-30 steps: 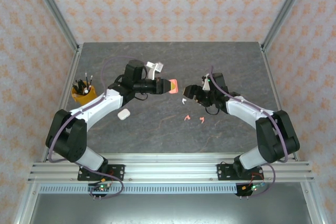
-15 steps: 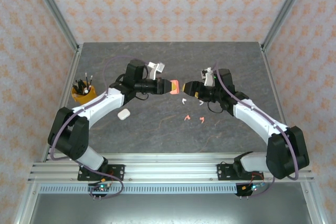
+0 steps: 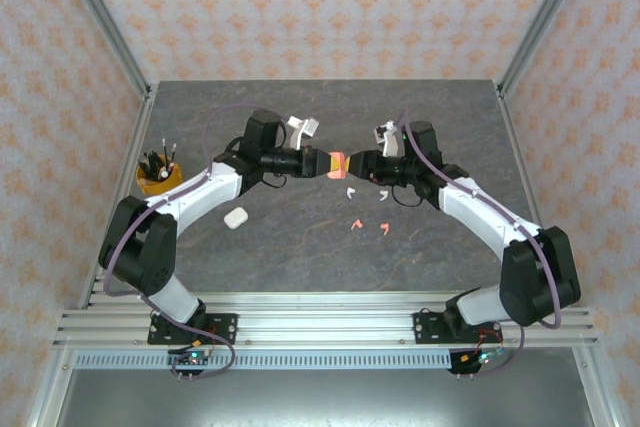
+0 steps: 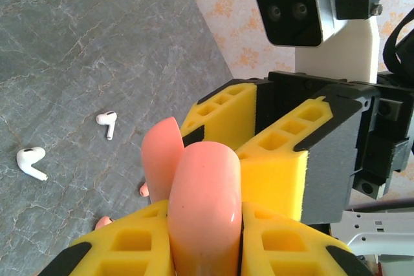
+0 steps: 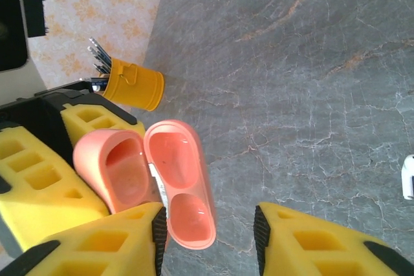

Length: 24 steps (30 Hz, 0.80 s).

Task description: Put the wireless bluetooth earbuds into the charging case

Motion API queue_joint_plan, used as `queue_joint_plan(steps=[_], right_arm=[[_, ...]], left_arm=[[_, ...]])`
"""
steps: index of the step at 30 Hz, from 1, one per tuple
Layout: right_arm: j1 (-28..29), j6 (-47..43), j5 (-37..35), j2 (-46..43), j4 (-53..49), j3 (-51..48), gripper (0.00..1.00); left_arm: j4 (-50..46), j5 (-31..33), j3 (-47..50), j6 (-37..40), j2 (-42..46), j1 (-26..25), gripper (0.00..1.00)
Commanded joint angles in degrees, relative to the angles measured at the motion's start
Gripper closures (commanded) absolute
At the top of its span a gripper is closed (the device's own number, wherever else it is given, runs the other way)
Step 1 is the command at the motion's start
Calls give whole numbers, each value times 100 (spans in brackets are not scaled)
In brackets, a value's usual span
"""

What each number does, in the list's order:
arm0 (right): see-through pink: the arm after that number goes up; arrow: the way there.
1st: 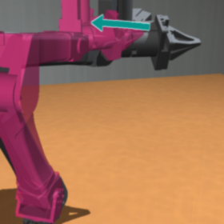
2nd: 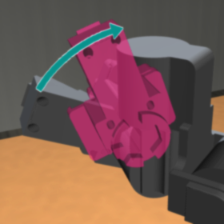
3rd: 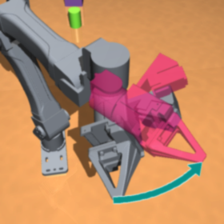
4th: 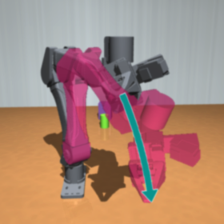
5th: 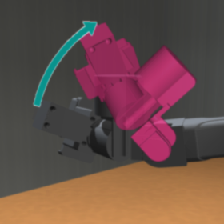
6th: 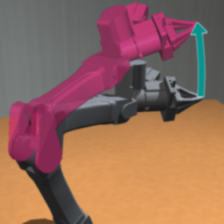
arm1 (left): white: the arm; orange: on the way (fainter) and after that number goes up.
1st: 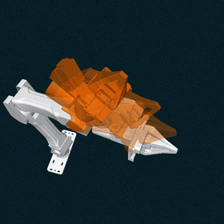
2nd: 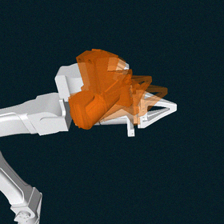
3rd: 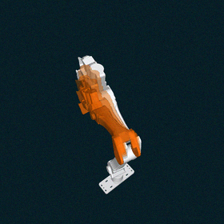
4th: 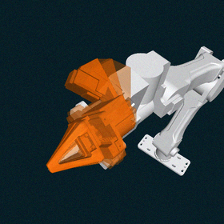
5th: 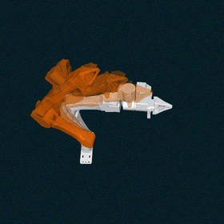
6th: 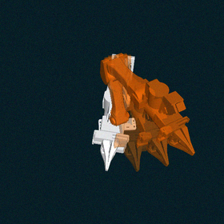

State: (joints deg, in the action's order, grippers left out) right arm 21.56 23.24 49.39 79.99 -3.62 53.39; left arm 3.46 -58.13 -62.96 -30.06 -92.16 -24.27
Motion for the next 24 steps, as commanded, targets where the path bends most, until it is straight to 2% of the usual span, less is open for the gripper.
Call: queue_joint_plan(steps=[1, 17, 24], right_arm=[[-12, -110, 150, 79, 112, 181, 59], [-12, 29, 254, 287, 442, 171, 66], [-12, 18, 335, 357, 468, 233, 72]], left_arm=[[223, -172, -230, -21, -49, -14, 100], [205, -258, -384, -19, -170, -68, 100], [223, -260, -418, -19, -232, -122, 100]])
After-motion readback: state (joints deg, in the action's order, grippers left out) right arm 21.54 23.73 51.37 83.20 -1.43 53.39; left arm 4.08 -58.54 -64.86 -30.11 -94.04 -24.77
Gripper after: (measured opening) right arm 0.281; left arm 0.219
